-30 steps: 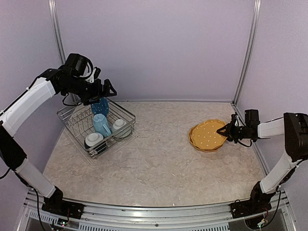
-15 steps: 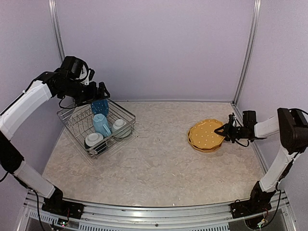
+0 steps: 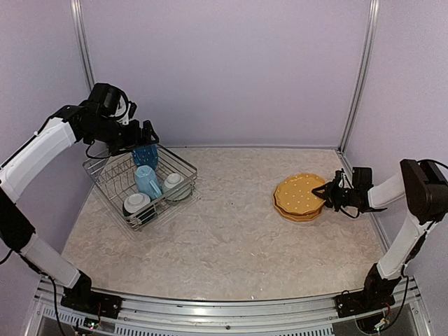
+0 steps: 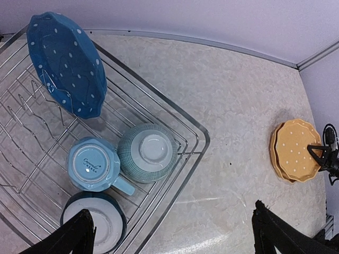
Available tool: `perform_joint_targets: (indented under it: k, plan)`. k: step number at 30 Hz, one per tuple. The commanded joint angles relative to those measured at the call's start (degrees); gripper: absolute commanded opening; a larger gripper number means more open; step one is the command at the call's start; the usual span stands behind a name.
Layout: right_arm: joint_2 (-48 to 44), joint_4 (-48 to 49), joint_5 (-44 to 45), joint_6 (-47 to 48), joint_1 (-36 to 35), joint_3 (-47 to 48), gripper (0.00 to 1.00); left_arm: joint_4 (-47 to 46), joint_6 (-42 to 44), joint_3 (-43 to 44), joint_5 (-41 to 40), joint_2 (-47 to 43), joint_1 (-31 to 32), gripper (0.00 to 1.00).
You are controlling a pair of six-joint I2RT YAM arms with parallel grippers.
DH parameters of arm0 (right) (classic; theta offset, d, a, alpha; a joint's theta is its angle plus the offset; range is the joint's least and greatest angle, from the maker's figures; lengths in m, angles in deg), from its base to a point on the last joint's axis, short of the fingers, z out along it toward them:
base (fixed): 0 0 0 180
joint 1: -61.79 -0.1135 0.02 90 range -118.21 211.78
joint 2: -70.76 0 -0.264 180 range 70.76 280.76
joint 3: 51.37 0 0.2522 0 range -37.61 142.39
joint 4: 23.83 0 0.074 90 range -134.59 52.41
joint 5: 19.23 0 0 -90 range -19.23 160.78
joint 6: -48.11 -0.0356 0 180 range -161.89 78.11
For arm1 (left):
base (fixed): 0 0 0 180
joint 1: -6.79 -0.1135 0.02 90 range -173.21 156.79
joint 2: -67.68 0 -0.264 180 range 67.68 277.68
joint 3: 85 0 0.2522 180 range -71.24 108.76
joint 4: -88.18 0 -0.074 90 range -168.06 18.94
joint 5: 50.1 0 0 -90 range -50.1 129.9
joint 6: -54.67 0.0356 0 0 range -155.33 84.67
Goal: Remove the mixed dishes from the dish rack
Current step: Place the plate with another plate.
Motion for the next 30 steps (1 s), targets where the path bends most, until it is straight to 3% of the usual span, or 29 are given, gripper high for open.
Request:
perform_joint_targets:
  k: [1,16,30]
  plan:
    - [-1.1,4.2,2.9,-0.5,-2.2,1.2,0.01,-0.4,-0.3,-0.4,0.0,1.1,-0.7,0.99]
    - [-7.8,-26.7,20.3,17.7,-7.0,7.7,0.49,1.3,-1.0,0.9,-0.9,2.7,-1.4,0.99]
    - [-11.5,-32.9,24.8,22.5,-7.9,8.5,0.76,2.7,-0.8,1.8,-1.7,4.3,-3.8,0.99]
